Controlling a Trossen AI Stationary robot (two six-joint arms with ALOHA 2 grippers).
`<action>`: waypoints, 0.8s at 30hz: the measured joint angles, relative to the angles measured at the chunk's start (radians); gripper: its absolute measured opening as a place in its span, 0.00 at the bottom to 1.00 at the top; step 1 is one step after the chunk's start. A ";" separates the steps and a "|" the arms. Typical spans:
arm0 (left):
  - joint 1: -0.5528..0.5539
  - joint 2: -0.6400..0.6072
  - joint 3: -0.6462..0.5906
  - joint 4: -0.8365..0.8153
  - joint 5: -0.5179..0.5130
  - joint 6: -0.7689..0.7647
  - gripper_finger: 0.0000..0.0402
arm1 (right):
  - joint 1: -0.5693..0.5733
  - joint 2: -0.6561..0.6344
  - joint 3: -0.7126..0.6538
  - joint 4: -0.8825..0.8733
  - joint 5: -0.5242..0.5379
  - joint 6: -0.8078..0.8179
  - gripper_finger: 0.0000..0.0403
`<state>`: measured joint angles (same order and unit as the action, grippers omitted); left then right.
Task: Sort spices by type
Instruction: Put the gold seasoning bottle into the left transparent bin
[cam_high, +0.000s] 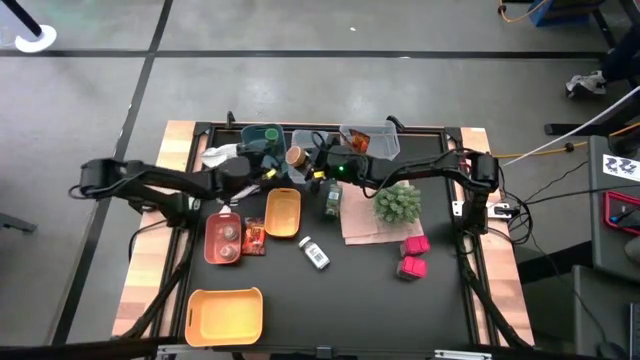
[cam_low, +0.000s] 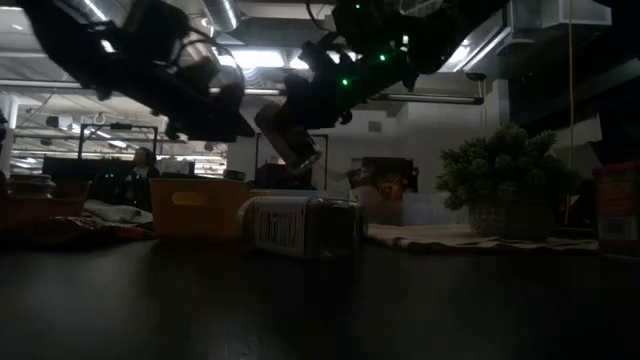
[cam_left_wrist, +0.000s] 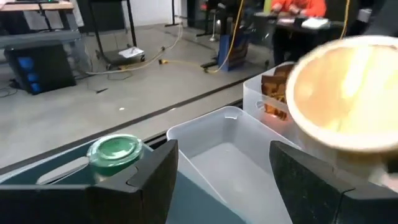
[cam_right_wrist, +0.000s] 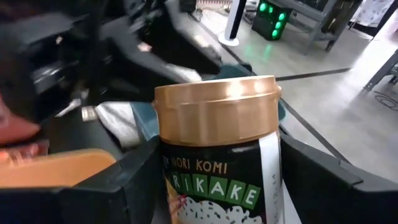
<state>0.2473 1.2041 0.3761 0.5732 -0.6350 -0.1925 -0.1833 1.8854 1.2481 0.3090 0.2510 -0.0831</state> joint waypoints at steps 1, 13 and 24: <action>0.006 0.030 0.018 0.000 0.005 0.001 0.59 | 0.000 0.000 -0.013 0.011 -0.001 -0.004 0.70; 0.012 0.212 0.144 -0.004 0.014 0.040 0.59 | -0.049 0.000 -0.193 0.271 -0.037 -0.009 0.70; 0.039 0.216 0.162 -0.021 0.030 0.036 0.59 | -0.095 0.072 -0.209 0.406 -0.135 -0.004 0.70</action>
<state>0.2864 1.4197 0.5385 0.5521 -0.6053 -0.1567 -0.2782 1.9571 1.0394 0.7154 0.1157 -0.0868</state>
